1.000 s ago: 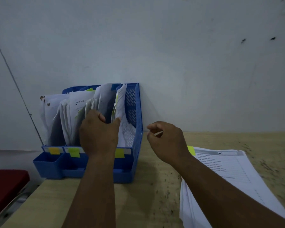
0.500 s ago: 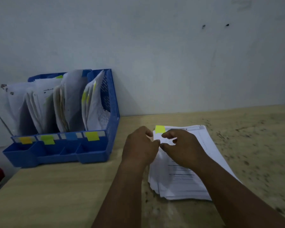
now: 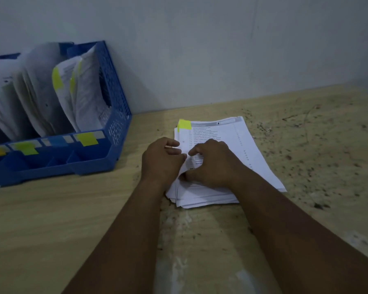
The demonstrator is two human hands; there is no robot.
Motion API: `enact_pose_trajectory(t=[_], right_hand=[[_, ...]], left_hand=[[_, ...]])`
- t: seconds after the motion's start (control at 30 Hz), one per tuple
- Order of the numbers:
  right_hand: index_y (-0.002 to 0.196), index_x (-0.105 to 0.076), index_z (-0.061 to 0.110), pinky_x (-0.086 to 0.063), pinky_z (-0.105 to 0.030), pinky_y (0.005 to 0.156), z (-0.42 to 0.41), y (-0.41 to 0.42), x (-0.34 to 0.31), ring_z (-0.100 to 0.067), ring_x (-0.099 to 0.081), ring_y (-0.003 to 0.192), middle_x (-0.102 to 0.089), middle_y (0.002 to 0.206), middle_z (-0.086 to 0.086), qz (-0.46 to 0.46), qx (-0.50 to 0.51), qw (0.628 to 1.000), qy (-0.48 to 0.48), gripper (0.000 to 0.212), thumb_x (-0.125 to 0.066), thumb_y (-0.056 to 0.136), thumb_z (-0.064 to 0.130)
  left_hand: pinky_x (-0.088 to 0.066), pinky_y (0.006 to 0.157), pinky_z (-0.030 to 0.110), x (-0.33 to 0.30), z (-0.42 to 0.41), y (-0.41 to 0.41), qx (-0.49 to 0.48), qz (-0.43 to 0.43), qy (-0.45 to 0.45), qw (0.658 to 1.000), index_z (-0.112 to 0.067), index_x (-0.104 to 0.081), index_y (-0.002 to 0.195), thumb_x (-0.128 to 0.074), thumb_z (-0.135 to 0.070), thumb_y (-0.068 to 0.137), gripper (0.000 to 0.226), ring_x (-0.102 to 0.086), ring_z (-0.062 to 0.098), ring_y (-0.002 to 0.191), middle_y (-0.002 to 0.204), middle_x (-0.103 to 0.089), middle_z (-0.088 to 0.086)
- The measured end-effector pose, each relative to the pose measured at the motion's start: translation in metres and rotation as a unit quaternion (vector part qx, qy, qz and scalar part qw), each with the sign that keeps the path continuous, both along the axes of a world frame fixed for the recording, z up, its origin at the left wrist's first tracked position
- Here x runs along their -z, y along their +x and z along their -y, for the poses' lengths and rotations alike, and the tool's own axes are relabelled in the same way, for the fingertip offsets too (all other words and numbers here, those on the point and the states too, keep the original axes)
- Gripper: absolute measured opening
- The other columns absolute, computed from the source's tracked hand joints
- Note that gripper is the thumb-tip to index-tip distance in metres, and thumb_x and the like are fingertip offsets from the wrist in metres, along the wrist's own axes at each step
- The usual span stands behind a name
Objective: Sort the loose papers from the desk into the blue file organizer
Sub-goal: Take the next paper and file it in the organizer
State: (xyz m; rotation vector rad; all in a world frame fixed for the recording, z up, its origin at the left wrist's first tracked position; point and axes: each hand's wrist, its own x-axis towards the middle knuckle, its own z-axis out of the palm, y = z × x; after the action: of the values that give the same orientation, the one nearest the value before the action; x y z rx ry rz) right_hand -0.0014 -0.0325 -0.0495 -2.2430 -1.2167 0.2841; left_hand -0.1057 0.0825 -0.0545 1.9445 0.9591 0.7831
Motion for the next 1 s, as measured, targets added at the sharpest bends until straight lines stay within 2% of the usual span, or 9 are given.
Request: enact_pose_trajectory(t=[0.13, 0.23, 0.33, 0.43, 0.53, 0.73, 0.87, 0.93, 1.0], right_hand=[[0.128, -0.06, 0.036, -0.042, -0.042, 0.1, -0.003, -0.003, 0.0, -0.024, -0.041, 0.125, -0.053, 0.124, 0.002, 0.011, 0.022, 1.0, 0.006, 0.075, -0.077, 0.062, 0.066], [0.129, -0.058, 0.034, -0.042, -0.042, 0.097, -0.007, -0.005, 0.002, -0.026, -0.042, 0.124, -0.054, 0.126, 0.001, 0.031, 0.044, 0.998, 0.012, 0.063, -0.071, 0.072, 0.058], [0.13, -0.057, 0.034, -0.041, -0.042, 0.096, -0.01, -0.005, 0.003, -0.026, -0.041, 0.123, -0.055, 0.126, 0.001, 0.028, 0.052, 0.998, 0.011, 0.06, -0.068, 0.076, 0.056], [0.129, -0.058, 0.033, -0.043, -0.042, 0.095, -0.011, -0.006, 0.003, -0.027, -0.045, 0.12, -0.057, 0.124, 0.001, 0.025, 0.065, 0.997, 0.024, 0.058, -0.065, 0.078, 0.06], [0.127, -0.059, 0.033, -0.047, -0.046, 0.095, -0.013, -0.008, 0.003, -0.026, -0.052, 0.116, -0.06, 0.122, 0.001, 0.023, 0.083, 0.995, 0.048, 0.063, -0.063, 0.074, 0.068], [0.127, -0.056, 0.036, -0.046, -0.046, 0.097, -0.014, -0.011, -0.004, -0.021, -0.053, 0.117, -0.059, 0.123, 0.007, -0.009, 0.115, 0.991, 0.068, 0.074, -0.056, 0.066, 0.078], [0.125, -0.056, 0.038, -0.049, -0.046, 0.096, -0.014, -0.014, -0.006, -0.015, -0.058, 0.111, -0.061, 0.121, 0.012, -0.044, 0.101, 0.988, 0.111, 0.071, -0.056, 0.064, 0.073], [0.122, -0.06, 0.037, -0.051, -0.044, 0.092, -0.014, -0.016, -0.007, -0.012, -0.061, 0.104, -0.063, 0.115, 0.015, -0.049, 0.091, 0.985, 0.141, 0.063, -0.056, 0.066, 0.068], [0.114, -0.066, 0.035, -0.055, -0.039, 0.086, -0.014, -0.017, -0.01, -0.006, -0.064, 0.093, -0.067, 0.105, 0.016, -0.061, 0.077, 0.98, 0.174, 0.047, -0.06, 0.073, 0.055]], left_hand=[[-0.058, 0.077, 0.033, 0.001, -0.003, 0.004, -0.003, -0.01, -0.015, 1.0, -0.032, -0.07, 0.092, -0.083, -0.028, 0.065, 0.03, -0.072, 0.009, 0.081, 0.081, -0.075, -0.006], [-0.057, 0.076, 0.033, 0.004, -0.006, 0.005, 0.007, -0.045, -0.029, 0.999, -0.034, -0.07, 0.093, -0.082, -0.032, 0.064, 0.031, -0.071, 0.014, 0.083, 0.092, -0.074, -0.002], [-0.056, 0.081, 0.031, 0.005, -0.008, 0.006, 0.006, -0.061, -0.011, 0.998, -0.03, -0.076, 0.095, -0.08, -0.028, 0.074, 0.022, -0.069, 0.012, 0.091, 0.096, -0.074, -0.006], [-0.053, 0.079, 0.024, 0.004, -0.006, 0.006, 0.006, -0.02, -0.018, 1.0, -0.024, -0.078, 0.095, -0.078, -0.018, 0.082, 0.014, -0.069, 0.009, 0.093, 0.094, -0.073, -0.011], [-0.059, 0.087, 0.034, 0.0, -0.005, 0.006, 0.0, 0.022, -0.047, 0.999, -0.023, -0.08, 0.092, -0.077, -0.016, 0.083, 0.012, -0.072, 0.01, 0.091, 0.09, -0.076, -0.009], [-0.061, 0.086, 0.047, -0.008, -0.004, 0.005, 0.019, 0.068, -0.095, 0.993, -0.021, -0.08, 0.078, -0.075, -0.023, 0.085, 0.008, -0.075, 0.016, 0.083, 0.082, -0.078, -0.006], [-0.059, 0.088, 0.054, -0.012, -0.002, 0.004, 0.058, 0.105, -0.12, 0.986, -0.019, -0.077, 0.077, -0.074, -0.026, 0.086, 0.012, -0.074, 0.033, 0.09, 0.087, -0.077, 0.007], [-0.061, 0.084, 0.048, -0.014, -0.001, 0.005, 0.076, 0.13, -0.138, 0.979, -0.017, -0.074, 0.076, -0.073, -0.023, 0.089, 0.015, -0.072, 0.036, 0.086, 0.088, -0.075, 0.015], [-0.059, 0.069, 0.035, -0.016, 0.002, 0.006, 0.092, 0.145, -0.169, 0.971, -0.014, -0.071, 0.078, -0.07, -0.018, 0.093, 0.015, -0.069, 0.024, 0.076, 0.084, -0.073, 0.014]])
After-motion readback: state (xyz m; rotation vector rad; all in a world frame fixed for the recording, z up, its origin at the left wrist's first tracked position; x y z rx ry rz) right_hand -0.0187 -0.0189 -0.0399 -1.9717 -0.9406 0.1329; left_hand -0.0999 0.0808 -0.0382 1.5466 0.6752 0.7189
